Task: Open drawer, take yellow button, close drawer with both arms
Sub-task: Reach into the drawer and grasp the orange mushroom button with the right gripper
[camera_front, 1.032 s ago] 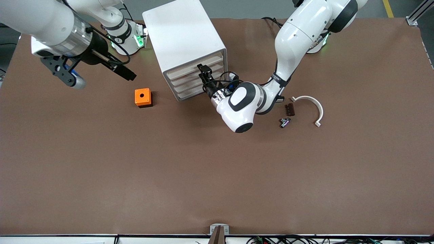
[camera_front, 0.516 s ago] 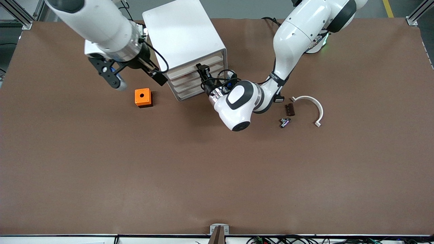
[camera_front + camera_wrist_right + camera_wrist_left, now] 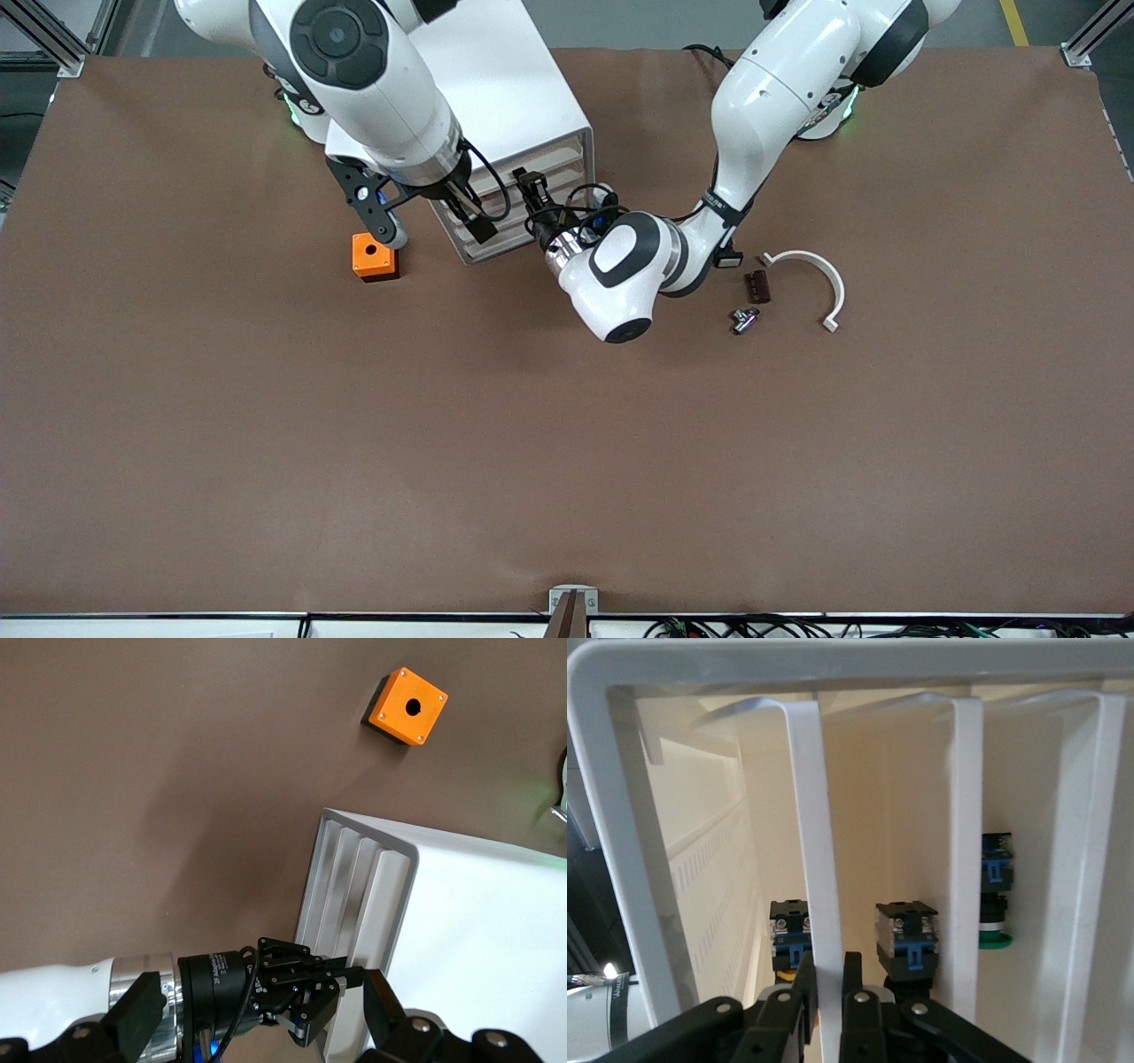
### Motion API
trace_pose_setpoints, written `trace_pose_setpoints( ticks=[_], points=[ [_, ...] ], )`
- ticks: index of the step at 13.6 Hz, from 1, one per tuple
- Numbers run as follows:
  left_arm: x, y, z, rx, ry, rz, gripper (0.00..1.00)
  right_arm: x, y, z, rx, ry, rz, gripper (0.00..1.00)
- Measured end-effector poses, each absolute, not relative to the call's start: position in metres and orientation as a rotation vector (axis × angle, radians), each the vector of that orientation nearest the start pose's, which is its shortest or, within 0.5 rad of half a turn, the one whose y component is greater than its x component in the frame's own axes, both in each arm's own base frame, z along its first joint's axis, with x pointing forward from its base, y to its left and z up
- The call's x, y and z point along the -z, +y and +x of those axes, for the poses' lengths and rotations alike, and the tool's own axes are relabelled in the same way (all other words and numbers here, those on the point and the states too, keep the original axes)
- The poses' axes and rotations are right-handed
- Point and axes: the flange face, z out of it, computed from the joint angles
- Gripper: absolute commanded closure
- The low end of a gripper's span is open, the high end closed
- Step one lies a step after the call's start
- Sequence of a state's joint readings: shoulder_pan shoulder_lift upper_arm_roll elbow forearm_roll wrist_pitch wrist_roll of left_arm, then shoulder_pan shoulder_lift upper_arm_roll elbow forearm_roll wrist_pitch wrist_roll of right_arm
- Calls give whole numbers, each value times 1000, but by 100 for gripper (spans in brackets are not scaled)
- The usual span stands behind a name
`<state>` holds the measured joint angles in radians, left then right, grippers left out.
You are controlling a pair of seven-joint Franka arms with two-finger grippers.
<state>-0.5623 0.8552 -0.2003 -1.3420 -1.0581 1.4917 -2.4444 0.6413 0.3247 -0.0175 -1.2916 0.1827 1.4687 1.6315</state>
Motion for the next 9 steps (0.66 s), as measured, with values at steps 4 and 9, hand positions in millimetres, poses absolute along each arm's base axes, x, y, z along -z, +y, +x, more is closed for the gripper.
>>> trace_pose_setpoints(
  ticks=[4,9],
  points=[
    [-253,-489,495,-1490,-1832,-1035,100,-517,394,512,-378,1587,-2801,0],
    [-260,-443,544,-1555,-1922,-1006,100,-488,393,514,-387,1621,-2841,0]
  ],
)
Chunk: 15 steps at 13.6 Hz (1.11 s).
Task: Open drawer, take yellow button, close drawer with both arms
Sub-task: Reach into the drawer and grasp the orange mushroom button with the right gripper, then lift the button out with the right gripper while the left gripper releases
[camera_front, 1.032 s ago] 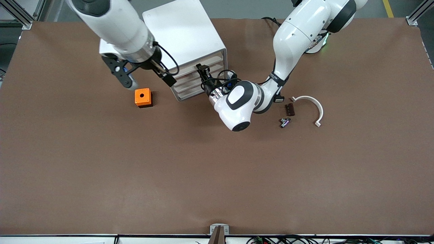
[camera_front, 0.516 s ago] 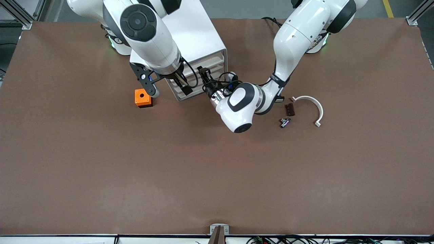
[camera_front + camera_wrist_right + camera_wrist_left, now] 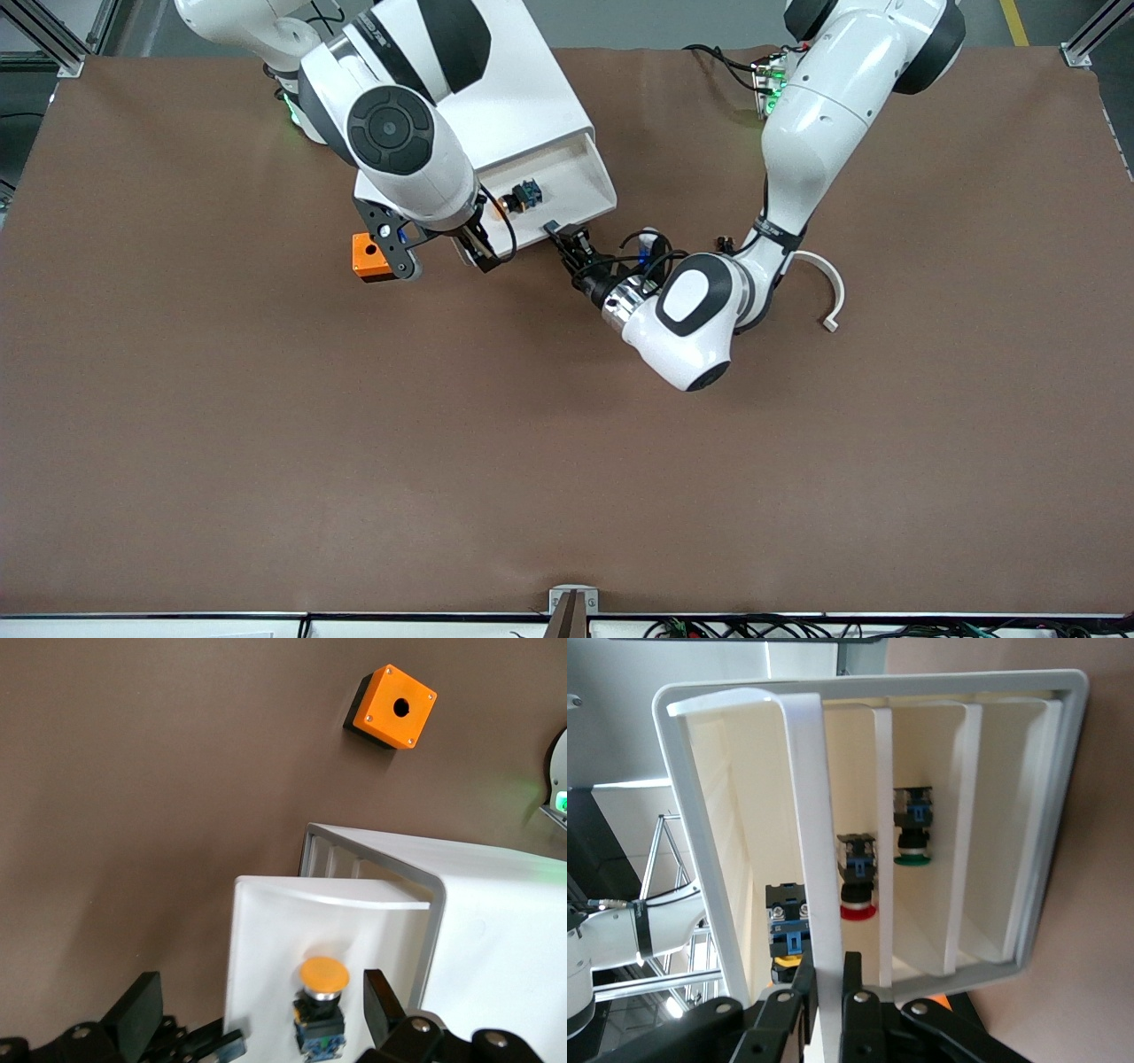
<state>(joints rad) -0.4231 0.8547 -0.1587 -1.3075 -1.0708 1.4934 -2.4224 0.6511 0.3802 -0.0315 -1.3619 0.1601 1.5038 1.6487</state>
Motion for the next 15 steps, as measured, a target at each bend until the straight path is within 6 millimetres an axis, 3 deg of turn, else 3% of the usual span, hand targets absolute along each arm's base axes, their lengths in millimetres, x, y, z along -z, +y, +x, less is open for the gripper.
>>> trace_pose_setpoints(
  ticks=[4,5,6,7,8,9,15],
  points=[
    [-266,-430,562,2050,2600,1340,100,-458,414,509,-387,1594,-2886,0],
    [-266,-427,565,2041,2595,1340,98,-449,423,504,-386,1581,-2898,0],
    [-267,-425,567,2037,2582,1347,89,-440,430,501,-382,1580,-2903,0],
    [-267,-424,567,2035,2573,1353,70,-434,437,498,-377,1583,-2903,0],
    [-267,-424,568,2034,2569,1355,40,-429,443,495,-373,1594,-2900,0],
    [-266,-422,570,2021,2558,1357,0,-426,449,492,-367,1605,-2895,0],
    [-264,-401,585,1986,2525,1351,0,-407,466,475,-377,1606,-2934,0]
  ],
)
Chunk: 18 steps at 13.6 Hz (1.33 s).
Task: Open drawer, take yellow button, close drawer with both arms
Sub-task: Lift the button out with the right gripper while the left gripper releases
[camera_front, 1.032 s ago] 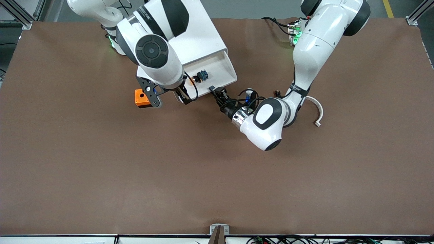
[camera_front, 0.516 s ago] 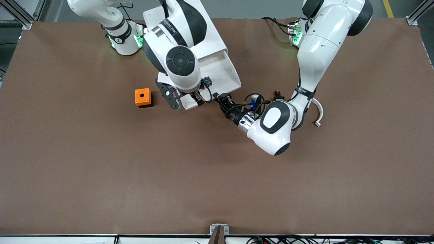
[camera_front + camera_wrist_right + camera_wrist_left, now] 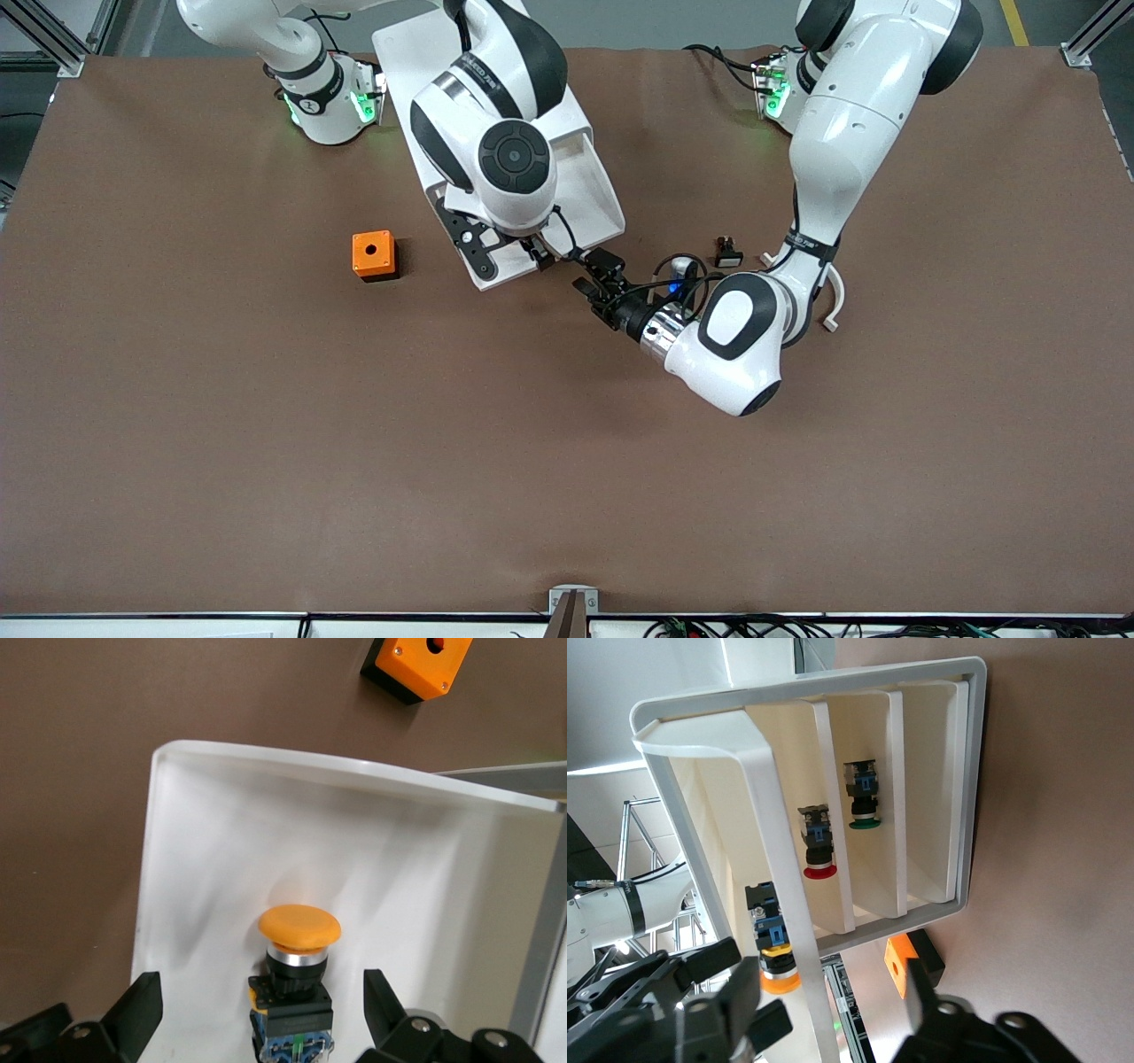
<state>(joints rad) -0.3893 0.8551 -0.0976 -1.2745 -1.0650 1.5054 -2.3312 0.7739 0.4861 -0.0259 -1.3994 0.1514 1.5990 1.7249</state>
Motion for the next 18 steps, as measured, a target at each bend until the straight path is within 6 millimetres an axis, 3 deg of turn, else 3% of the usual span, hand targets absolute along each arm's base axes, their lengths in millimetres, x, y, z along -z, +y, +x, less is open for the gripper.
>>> trace_pose_setpoints(
  ticks=[2,5,8,11,13,18],
  points=[
    [-267,-395,591,1927,2470,1428,0,-394,468,467,-392,1616,-2959,0],
    [-265,-366,611,1805,2346,1539,0,-387,474,458,-392,1618,-2980,0],
    [-264,-332,631,1705,2296,1571,0,-387,474,458,-389,1617,-2978,48],
    [-266,-307,644,1597,2217,1672,0,-387,477,456,-386,1609,-2980,75],
    [-274,-297,649,1511,2137,1778,0,-392,479,455,-378,1598,-2980,86],
    [-312,-298,648,1246,1859,2152,0,-400,479,456,-348,1591,-2975,88]
  ],
)
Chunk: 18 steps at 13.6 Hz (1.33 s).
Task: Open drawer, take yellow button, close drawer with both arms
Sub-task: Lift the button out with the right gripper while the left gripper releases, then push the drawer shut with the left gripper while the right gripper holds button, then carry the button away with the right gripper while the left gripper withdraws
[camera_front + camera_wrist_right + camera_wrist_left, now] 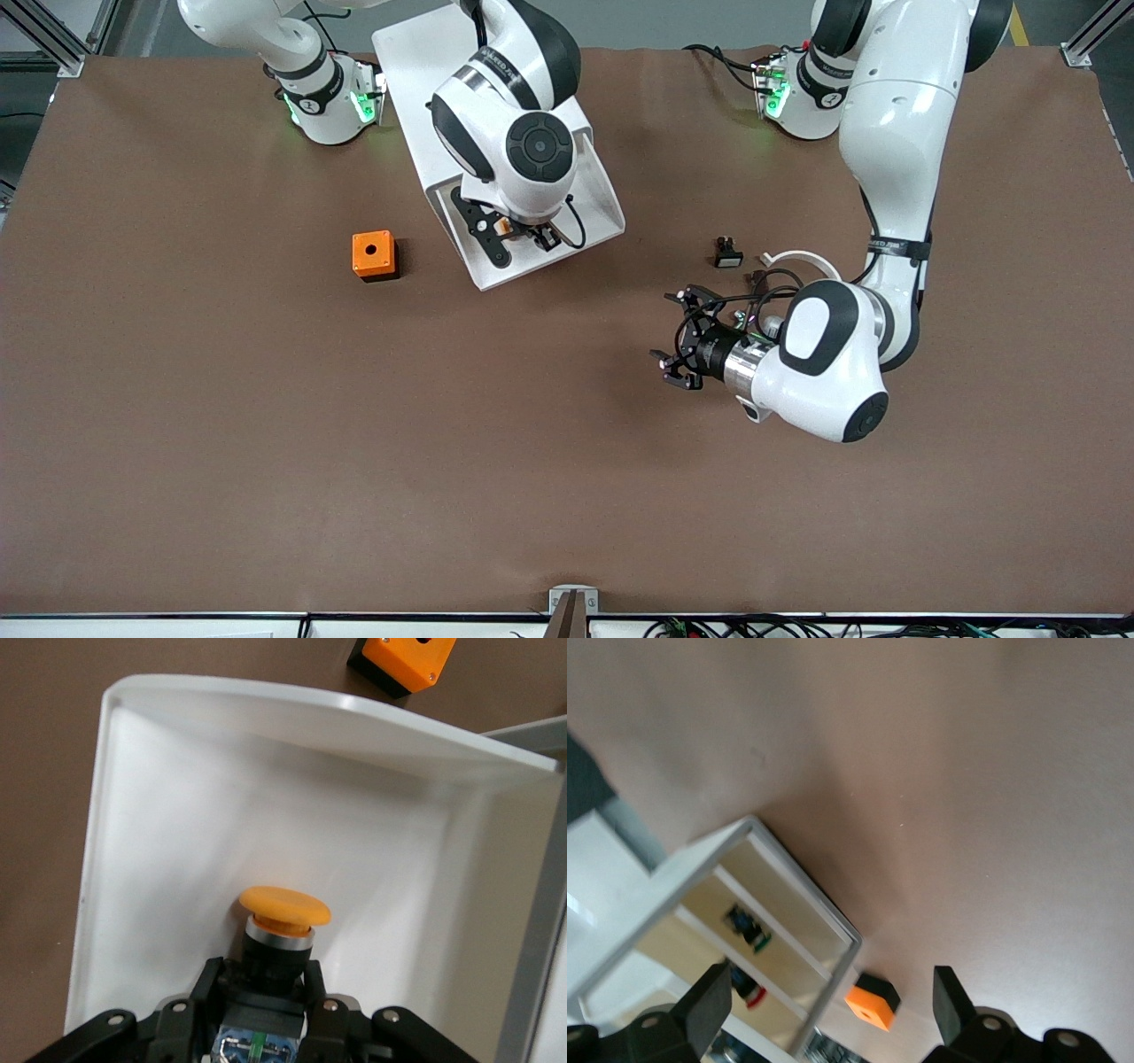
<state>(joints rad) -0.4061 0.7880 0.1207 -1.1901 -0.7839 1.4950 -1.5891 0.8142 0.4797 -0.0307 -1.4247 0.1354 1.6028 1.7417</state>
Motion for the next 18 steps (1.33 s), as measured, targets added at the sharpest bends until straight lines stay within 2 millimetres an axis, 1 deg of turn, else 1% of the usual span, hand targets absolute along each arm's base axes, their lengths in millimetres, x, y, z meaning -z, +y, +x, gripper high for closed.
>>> trace_pose_setpoints(
  ticks=[2,3,4,6,8,9,11,13,14,15,16,18],
  points=[
    [-337,-305,642,-1129,-1753,-2405,0,-411,473,467,-327,1605,-2948,88],
    [-346,-311,636,-1040,-1627,-2521,0,-422,465,477,-325,1627,-2929,88],
    [-353,-320,630,-949,-1475,-2632,0,-436,452,489,-328,1654,-2907,88],
    [-356,-341,621,-819,-1209,-2811,0,-467,421,510,-343,1645,-2891,88],
    [-357,-367,614,-701,-1022,-2942,0,-499,381,526,-376,1509,-2938,88],
    [-359,-384,609,-625,-953,-2987,0,-516,358,533,-390,1409,-2969,88],
    [-362,-426,587,-527,-842,-3039,0,-545,304,547,-416,1194,-3023,87],
    [-364,-462,562,-492,-749,-3070,0,-567,236,566,-426,973,-3047,87],
    [-363,-477,550,-482,-710,-3080,0,-571,200,576,-431,857,-3059,87],
    [-359,-490,539,-471,-679,-3090,0,-571,163,586,-435,744,-3074,87],
    [-355,-499,530,-462,-660,-3097,0,-567,128,594,-438,630,-3098,87],
    [-351,-508,512,-470,-627,-3093,0,-552,62,608,-418,416,-3158,86]
  ],
)
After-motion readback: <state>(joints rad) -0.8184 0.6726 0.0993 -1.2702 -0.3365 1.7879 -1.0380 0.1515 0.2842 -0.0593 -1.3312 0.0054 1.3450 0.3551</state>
